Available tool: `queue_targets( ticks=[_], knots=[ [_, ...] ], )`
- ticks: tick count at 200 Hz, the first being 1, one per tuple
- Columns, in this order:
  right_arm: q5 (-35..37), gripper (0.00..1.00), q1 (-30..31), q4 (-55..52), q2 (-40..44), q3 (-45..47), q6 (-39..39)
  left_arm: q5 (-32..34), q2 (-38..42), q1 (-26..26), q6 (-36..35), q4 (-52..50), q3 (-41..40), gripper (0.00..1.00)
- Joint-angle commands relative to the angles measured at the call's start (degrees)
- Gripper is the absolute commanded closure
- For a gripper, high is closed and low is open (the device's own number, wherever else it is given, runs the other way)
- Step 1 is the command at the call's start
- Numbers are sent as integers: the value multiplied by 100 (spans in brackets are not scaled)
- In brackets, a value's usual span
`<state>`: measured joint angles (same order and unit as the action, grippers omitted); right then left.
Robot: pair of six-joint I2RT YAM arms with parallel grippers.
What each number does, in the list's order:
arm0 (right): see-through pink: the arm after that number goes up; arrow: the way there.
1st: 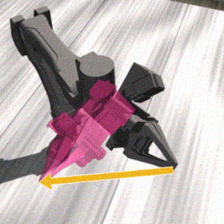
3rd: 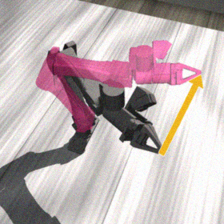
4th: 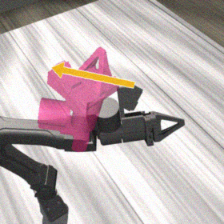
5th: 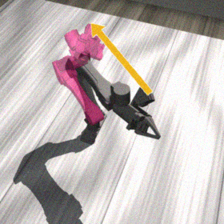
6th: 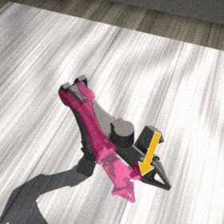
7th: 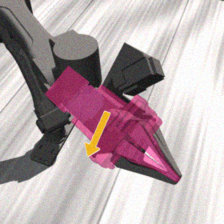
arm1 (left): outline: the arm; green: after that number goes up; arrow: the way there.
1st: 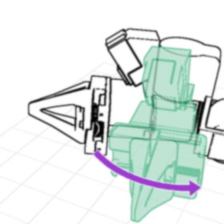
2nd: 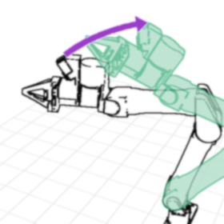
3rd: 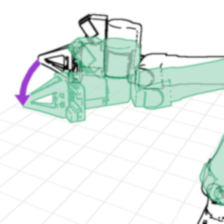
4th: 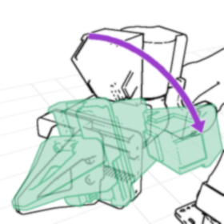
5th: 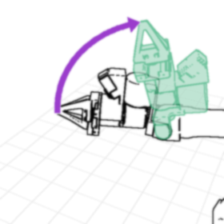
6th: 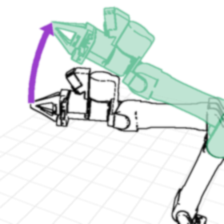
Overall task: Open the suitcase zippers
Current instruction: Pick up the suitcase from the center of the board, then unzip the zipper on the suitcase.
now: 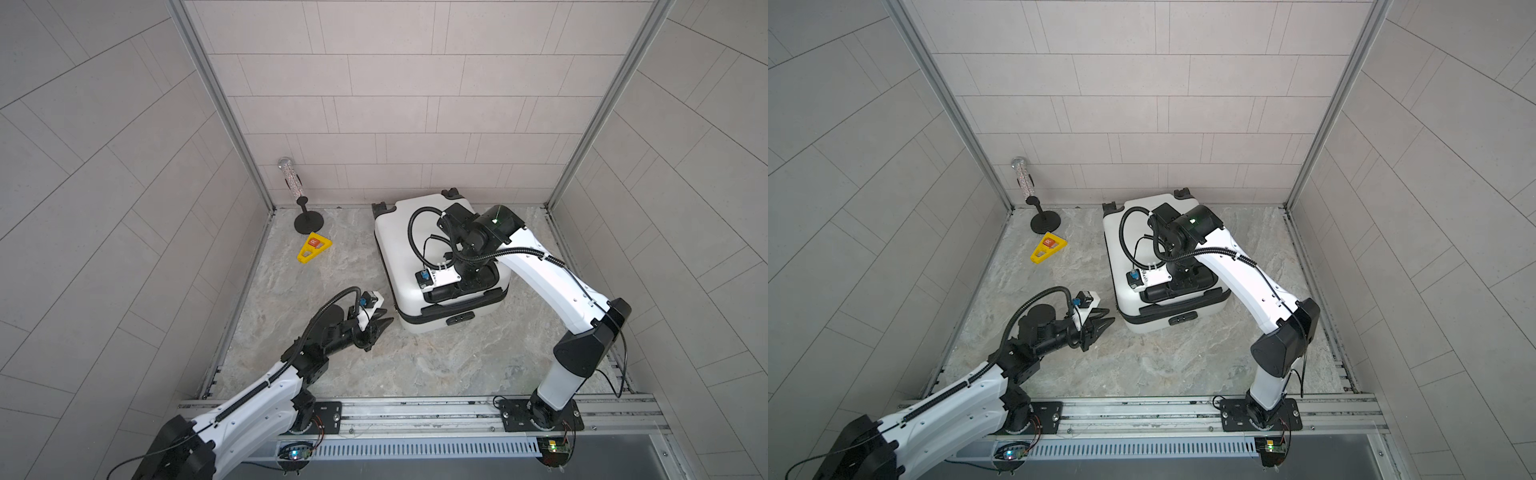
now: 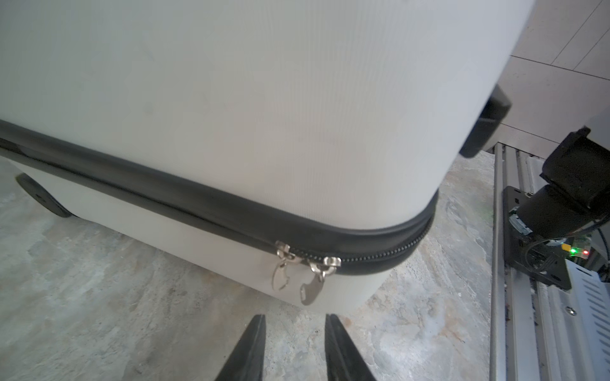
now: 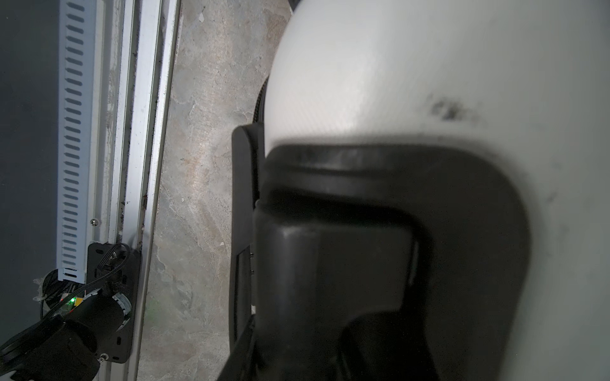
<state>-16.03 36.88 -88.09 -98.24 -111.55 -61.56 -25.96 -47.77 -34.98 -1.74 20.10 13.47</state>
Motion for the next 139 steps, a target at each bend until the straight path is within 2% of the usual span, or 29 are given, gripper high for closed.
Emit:
queue_targets(
  ticks=[1,56,101,139],
  knots=[
    [203,100,12,548,411,-438,-374,-99,-162,-111,-249,571,-45,66],
    [193,100,12,599,411,-456,-374,-72,-641,-254,-171,1308,-65,68],
    [37,100,17,618,469,-447,-416,-146,-977,-307,-84,1691,-12,78],
    [16,100,13,747,489,-429,-185,-271,-977,-316,3,1648,86,94]
  ],
)
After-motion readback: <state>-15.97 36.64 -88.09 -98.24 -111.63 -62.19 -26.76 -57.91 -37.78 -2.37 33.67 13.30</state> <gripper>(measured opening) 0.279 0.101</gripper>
